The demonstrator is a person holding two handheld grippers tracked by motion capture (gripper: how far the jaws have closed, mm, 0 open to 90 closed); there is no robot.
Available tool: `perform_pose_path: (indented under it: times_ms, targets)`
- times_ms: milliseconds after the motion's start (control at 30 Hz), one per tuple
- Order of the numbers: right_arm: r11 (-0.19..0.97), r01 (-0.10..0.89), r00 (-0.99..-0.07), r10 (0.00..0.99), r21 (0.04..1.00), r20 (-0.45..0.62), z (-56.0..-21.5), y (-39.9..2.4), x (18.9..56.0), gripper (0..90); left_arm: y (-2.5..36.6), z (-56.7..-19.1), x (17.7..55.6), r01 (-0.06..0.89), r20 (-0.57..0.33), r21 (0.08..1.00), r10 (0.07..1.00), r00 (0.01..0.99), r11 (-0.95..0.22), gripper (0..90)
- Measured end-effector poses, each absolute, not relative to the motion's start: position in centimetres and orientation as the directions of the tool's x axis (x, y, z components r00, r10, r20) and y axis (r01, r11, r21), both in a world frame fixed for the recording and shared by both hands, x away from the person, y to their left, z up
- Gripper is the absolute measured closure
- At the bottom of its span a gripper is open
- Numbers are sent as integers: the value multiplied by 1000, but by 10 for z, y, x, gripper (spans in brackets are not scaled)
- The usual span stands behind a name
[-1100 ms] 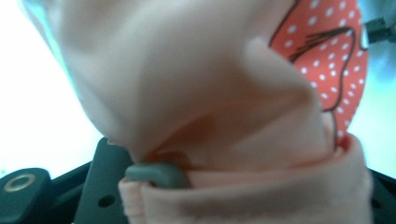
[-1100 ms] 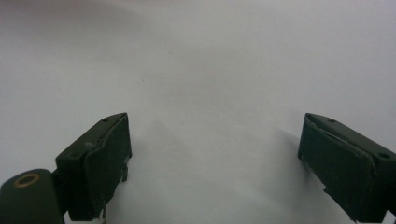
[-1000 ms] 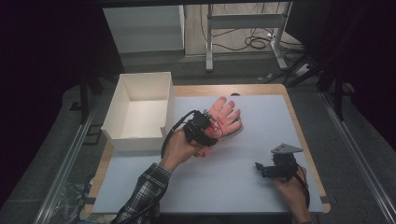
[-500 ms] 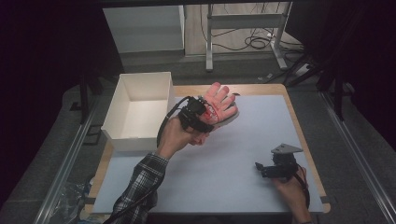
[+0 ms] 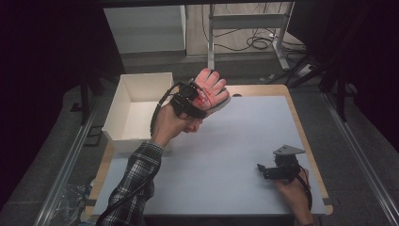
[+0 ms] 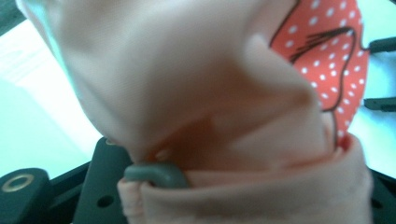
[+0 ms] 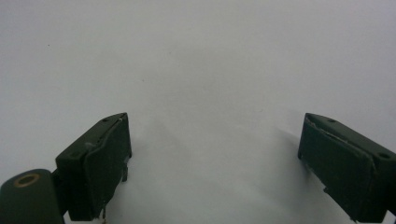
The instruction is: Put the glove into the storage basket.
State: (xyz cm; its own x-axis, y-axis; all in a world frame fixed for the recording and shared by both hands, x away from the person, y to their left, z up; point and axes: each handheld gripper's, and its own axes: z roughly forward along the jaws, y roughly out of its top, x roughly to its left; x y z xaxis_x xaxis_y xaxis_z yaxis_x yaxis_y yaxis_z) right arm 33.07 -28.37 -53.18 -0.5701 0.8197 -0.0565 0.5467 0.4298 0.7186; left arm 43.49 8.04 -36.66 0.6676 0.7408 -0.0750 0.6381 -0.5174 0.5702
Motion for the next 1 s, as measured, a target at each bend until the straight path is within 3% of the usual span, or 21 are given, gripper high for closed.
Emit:
perform_pose_path:
  times_ms: [1000]
  targets:
    - [431, 545, -571, 819, 720, -58, -532, -284, 331, 99, 164, -341, 454, 722, -52, 589, 874, 483, -363, 473]
